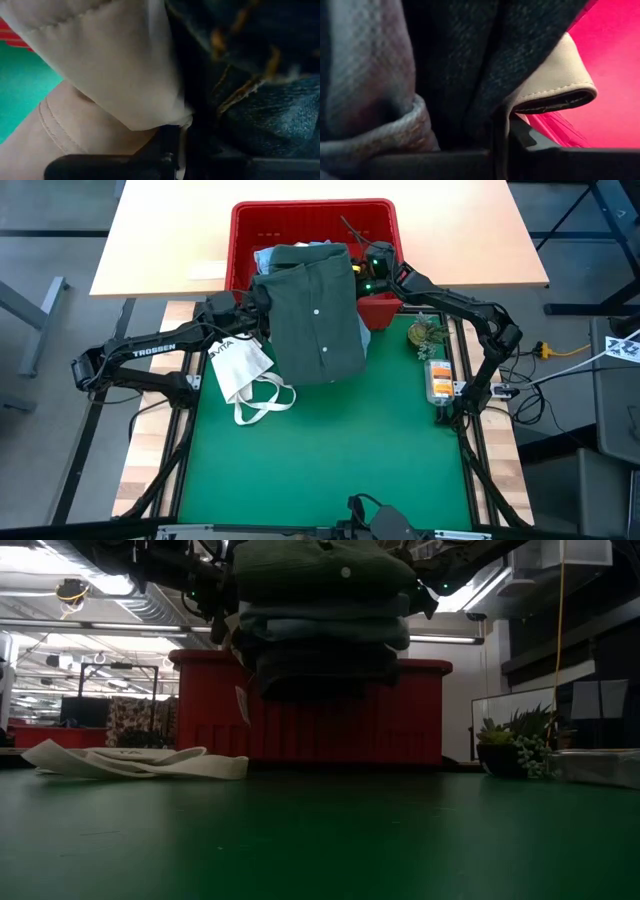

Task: Fold Laundry from Bin
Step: Put the stacked clothing into the organizer bin

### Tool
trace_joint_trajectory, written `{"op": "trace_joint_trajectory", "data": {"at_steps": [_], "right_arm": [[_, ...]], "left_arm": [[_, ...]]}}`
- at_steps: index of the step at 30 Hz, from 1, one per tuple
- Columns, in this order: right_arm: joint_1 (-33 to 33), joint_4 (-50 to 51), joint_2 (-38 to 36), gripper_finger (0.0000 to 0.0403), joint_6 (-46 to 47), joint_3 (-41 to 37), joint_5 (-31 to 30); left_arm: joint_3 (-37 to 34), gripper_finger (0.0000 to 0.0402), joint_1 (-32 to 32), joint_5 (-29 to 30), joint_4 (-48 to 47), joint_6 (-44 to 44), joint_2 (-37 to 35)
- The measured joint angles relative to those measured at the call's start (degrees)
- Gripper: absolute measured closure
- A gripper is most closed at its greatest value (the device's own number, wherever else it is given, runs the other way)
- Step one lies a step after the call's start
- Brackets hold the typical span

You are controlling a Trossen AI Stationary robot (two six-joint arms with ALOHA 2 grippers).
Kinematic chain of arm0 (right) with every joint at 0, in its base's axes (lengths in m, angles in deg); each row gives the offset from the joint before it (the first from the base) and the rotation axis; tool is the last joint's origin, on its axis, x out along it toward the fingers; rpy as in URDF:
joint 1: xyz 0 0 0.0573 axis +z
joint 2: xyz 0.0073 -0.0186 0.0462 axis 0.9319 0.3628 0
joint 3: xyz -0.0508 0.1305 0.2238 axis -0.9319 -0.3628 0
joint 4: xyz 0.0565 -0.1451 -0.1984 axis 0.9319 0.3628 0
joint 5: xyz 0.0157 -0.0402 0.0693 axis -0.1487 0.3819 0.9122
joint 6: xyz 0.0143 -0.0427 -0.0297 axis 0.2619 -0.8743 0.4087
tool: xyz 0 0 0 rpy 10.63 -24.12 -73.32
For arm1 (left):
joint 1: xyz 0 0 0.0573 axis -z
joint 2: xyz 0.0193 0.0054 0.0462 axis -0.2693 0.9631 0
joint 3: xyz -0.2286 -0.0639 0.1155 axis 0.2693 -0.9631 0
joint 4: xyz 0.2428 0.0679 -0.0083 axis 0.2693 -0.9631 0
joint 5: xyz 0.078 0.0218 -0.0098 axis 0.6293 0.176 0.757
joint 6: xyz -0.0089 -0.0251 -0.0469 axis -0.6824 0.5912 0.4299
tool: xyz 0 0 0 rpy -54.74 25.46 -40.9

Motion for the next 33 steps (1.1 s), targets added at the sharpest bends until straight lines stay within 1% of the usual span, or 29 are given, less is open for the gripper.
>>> {"op": "trace_joint_trajectory", "data": {"at_steps": [16,20,28,33], "right_arm": [[0.68,0.52,0.00,0.0390,1.40,0.00,0.42],[1.35,1.23,-0.04,0.0391,1.66,0.00,0.93],[2.18,4.41,-0.20,0.0390,1.76,0.00,2.38],[2.82,4.68,-0.22,0.0391,1.55,0.00,2.58]], "left_arm": [[0.00,0.0390,0.24,-0.65,-0.02,0.62,0.00],[0.00,0.0390,1.26,-1.49,-0.07,1.64,0.00],[0.00,0.0390,3.45,-1.61,-0.55,2.80,0.00],[0.00,0.0390,4.45,-1.58,-0.56,2.78,0.00]]}}
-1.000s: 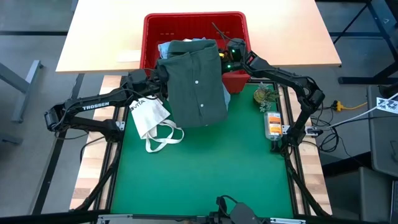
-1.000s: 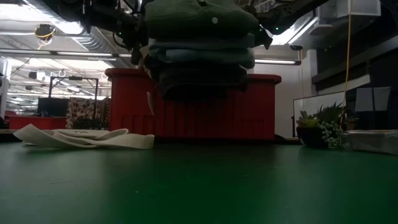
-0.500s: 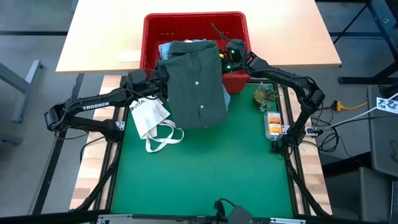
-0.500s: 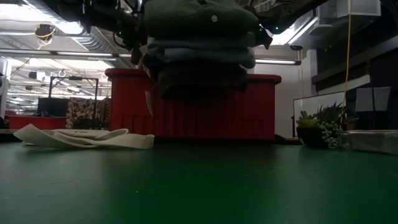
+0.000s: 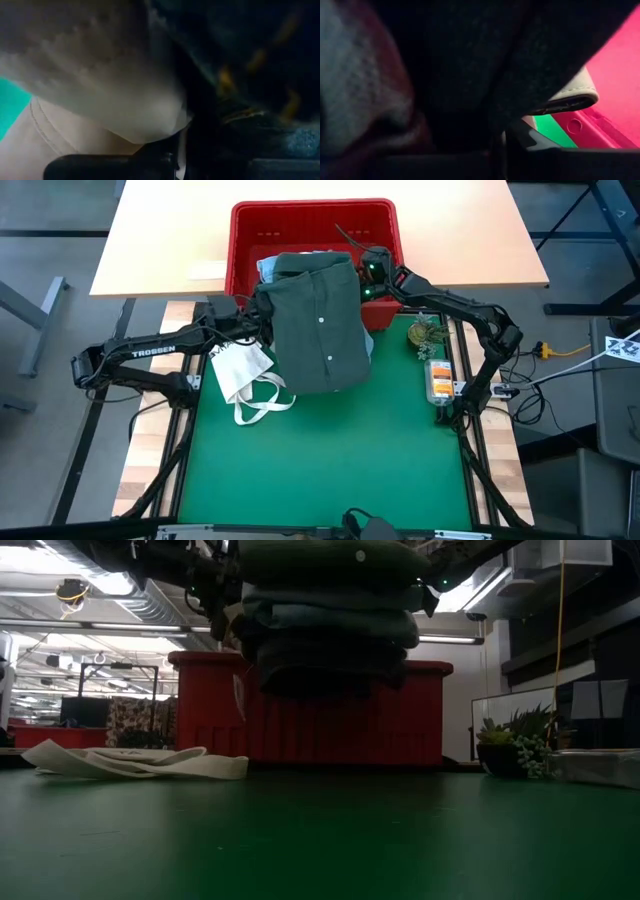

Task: Fold Laundry from Bin
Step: Put the stacked clothing into the organizer bin

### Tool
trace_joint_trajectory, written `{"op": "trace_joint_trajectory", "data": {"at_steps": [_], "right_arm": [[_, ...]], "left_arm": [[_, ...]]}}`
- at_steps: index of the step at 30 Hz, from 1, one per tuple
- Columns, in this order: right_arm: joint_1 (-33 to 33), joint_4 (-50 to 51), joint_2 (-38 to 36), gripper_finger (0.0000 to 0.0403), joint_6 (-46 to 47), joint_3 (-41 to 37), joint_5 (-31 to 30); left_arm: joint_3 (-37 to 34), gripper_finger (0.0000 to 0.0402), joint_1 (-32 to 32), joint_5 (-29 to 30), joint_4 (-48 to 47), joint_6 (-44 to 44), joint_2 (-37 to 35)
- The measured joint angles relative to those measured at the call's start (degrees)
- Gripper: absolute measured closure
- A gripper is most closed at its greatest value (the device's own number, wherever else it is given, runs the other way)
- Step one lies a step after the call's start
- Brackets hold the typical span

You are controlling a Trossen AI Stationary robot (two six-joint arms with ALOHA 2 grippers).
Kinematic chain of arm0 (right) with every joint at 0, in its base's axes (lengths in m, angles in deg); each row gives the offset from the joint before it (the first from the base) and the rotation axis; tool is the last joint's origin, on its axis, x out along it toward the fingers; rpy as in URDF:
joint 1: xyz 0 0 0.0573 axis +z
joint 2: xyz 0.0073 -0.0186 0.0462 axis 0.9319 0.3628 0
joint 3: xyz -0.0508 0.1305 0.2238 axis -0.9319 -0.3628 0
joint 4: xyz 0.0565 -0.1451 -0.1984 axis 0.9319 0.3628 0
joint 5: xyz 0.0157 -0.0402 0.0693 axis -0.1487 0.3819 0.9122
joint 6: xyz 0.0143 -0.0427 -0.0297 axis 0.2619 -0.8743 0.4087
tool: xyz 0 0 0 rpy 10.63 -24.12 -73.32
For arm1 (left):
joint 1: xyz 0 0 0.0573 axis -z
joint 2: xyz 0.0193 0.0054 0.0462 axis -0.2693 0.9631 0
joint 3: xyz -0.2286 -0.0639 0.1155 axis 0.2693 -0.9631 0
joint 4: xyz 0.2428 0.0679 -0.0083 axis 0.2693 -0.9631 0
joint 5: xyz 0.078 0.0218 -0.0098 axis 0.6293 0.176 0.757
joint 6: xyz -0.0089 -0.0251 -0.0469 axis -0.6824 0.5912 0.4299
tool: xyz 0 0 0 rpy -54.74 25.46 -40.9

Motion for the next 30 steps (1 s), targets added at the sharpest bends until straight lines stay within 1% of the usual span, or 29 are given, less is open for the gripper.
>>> {"op": "trace_joint_trajectory", "data": {"at_steps": [14,16,30], "right_arm": [[0.15,0.43,-0.52,0.0391,0.24,0.00,1.35],[0.21,0.45,-0.55,0.0391,0.49,0.00,2.39],[4.61,1.27,-0.57,0.0391,0.15,-0.07,3.00]], "left_arm": [[0.00,0.0390,0.73,-0.54,0.15,0.20,0.00],[0.00,0.0390,1.29,-0.52,0.40,0.20,-0.02],[0.00,0.0390,5.85,0.99,0.36,0.24,-0.09]]}}
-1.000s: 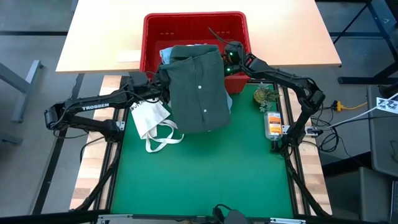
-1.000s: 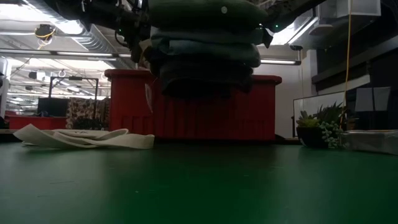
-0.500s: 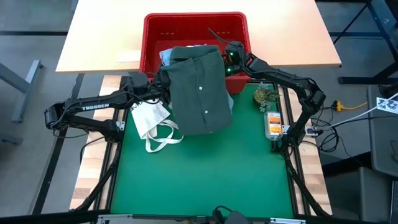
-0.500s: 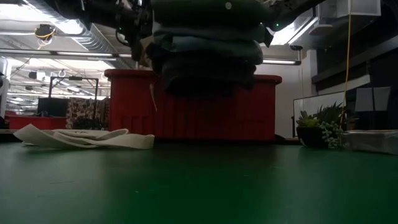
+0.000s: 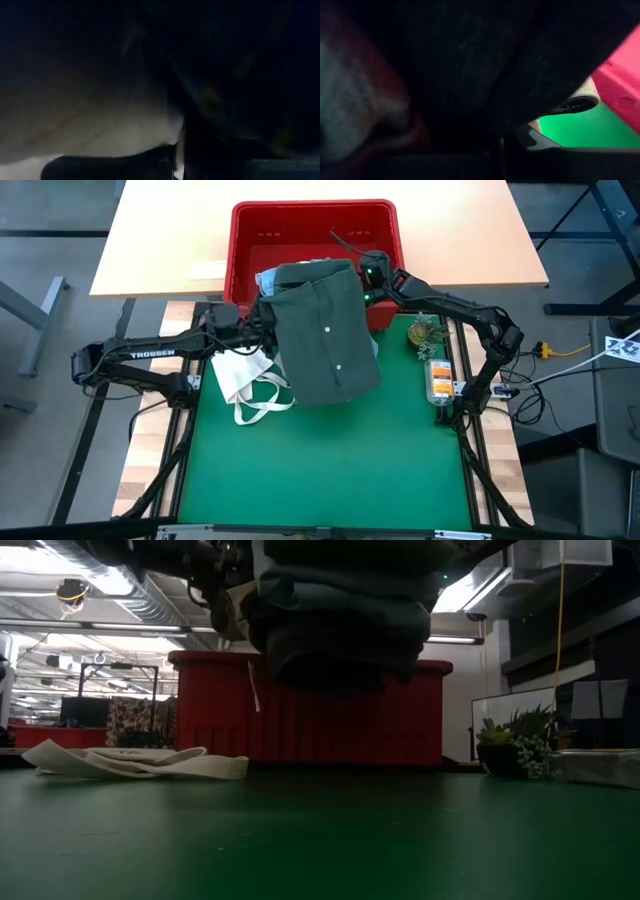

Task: Fold Laundry from Bin
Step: Put the stacked clothing into the organizer bin

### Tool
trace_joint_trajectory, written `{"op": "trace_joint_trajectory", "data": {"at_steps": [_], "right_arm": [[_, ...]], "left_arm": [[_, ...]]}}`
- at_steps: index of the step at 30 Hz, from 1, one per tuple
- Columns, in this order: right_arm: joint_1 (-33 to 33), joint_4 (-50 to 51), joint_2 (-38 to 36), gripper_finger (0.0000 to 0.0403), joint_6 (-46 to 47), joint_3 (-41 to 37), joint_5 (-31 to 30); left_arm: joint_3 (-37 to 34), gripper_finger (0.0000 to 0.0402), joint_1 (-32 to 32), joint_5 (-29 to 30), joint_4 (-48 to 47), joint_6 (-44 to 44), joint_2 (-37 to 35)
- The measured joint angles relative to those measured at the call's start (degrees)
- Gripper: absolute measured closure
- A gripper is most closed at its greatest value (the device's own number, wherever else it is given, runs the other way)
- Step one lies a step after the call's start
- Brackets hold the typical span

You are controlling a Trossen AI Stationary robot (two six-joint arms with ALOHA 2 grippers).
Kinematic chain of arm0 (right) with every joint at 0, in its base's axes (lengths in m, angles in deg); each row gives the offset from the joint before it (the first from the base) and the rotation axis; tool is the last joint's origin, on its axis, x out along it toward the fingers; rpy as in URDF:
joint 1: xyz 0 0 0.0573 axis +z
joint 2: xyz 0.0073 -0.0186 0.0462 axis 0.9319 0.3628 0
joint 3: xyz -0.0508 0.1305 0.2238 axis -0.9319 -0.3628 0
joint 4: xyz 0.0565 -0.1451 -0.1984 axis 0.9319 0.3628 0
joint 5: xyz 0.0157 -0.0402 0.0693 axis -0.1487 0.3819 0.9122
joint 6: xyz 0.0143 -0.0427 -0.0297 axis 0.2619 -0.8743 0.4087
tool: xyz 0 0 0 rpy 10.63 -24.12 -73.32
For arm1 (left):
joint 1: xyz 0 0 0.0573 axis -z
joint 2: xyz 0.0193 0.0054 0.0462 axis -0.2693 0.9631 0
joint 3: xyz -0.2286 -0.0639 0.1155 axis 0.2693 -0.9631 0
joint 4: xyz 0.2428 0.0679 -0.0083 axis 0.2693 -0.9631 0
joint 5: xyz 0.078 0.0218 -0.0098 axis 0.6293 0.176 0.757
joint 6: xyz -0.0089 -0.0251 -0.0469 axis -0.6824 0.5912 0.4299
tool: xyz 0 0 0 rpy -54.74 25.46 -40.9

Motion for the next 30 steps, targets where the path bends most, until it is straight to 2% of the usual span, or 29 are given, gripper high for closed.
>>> {"op": "trace_joint_trajectory", "data": {"at_steps": [30], "right_arm": [[5.16,6.83,-2.20,0.0391,-4.08,-0.04,-3.26]], "left_arm": [[0.00,0.0390,8.04,4.85,-1.21,0.12,-0.01]]}}
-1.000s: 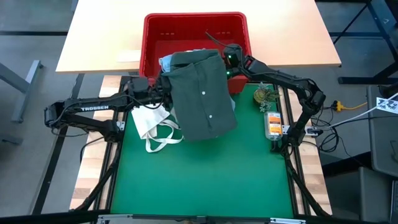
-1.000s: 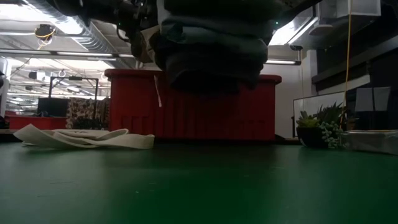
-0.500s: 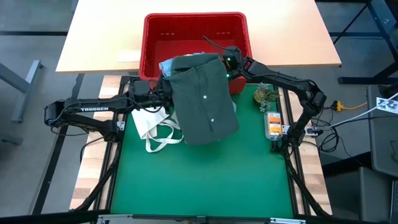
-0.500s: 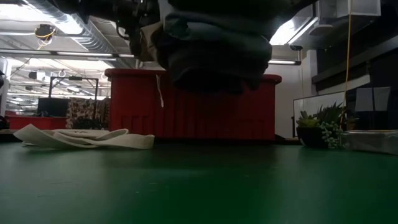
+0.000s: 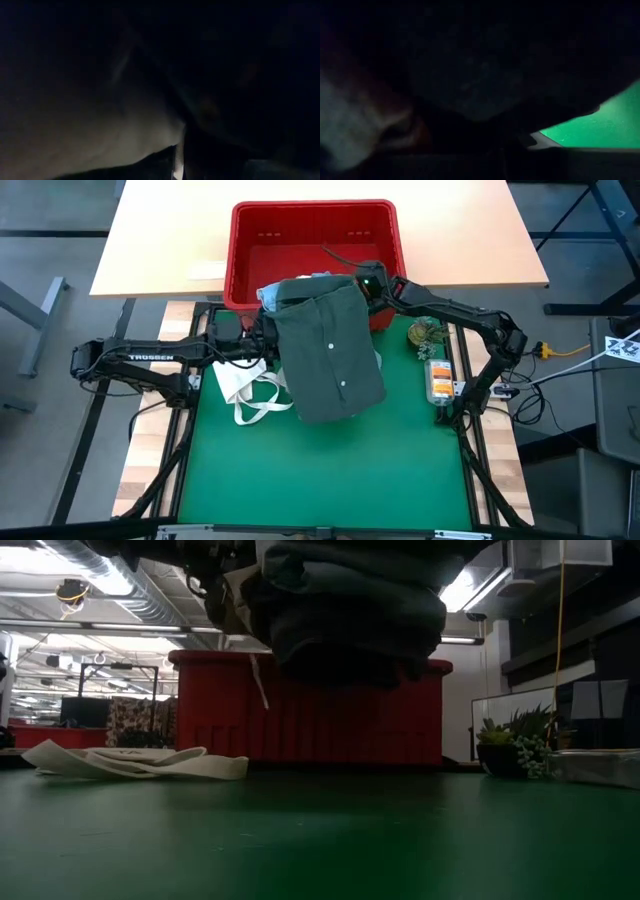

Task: Fold Laundry from Bin
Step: Put the stacked clothing into the organizer bin

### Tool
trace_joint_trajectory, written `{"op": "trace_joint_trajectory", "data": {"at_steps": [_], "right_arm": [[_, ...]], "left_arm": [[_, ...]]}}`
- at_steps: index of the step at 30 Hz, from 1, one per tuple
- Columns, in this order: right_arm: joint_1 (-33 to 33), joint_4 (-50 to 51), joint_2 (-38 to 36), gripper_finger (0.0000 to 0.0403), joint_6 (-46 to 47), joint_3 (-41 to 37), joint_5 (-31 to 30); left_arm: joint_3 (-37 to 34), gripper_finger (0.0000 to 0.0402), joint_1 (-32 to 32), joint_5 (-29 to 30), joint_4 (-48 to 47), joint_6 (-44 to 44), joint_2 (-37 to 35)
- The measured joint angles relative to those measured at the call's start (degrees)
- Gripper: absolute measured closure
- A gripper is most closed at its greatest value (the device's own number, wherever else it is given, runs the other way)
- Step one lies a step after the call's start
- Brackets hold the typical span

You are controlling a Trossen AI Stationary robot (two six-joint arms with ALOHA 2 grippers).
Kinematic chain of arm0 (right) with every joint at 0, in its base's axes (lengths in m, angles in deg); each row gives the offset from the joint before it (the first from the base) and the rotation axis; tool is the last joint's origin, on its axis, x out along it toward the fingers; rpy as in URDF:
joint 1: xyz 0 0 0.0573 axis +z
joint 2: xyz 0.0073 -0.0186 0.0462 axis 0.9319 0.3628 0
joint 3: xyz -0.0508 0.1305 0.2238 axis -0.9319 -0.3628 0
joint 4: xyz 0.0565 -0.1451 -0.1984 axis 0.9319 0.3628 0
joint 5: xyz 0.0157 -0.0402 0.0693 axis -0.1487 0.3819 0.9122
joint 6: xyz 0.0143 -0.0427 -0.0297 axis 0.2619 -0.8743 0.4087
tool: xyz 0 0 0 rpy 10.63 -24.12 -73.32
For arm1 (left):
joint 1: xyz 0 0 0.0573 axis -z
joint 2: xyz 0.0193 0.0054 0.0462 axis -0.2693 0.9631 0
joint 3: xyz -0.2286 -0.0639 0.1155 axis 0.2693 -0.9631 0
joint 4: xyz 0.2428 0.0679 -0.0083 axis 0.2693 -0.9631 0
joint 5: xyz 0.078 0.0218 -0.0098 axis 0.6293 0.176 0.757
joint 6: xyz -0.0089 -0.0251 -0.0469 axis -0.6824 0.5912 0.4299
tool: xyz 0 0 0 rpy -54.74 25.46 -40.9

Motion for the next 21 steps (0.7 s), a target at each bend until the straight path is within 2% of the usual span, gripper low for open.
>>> {"op": "trace_joint_trajectory", "data": {"at_steps": [8,21], "right_arm": [[2.92,3.61,-0.36,0.0391,-0.85,0.00,-0.61],[10.34,8.71,-0.24,0.0391,-3.90,0.00,-7.24]], "left_arm": [[0.00,0.0390,4.91,2.85,-0.57,0.15,0.03],[0.00,0.0390,15.23,10.30,-6.15,4.66,0.07]]}}
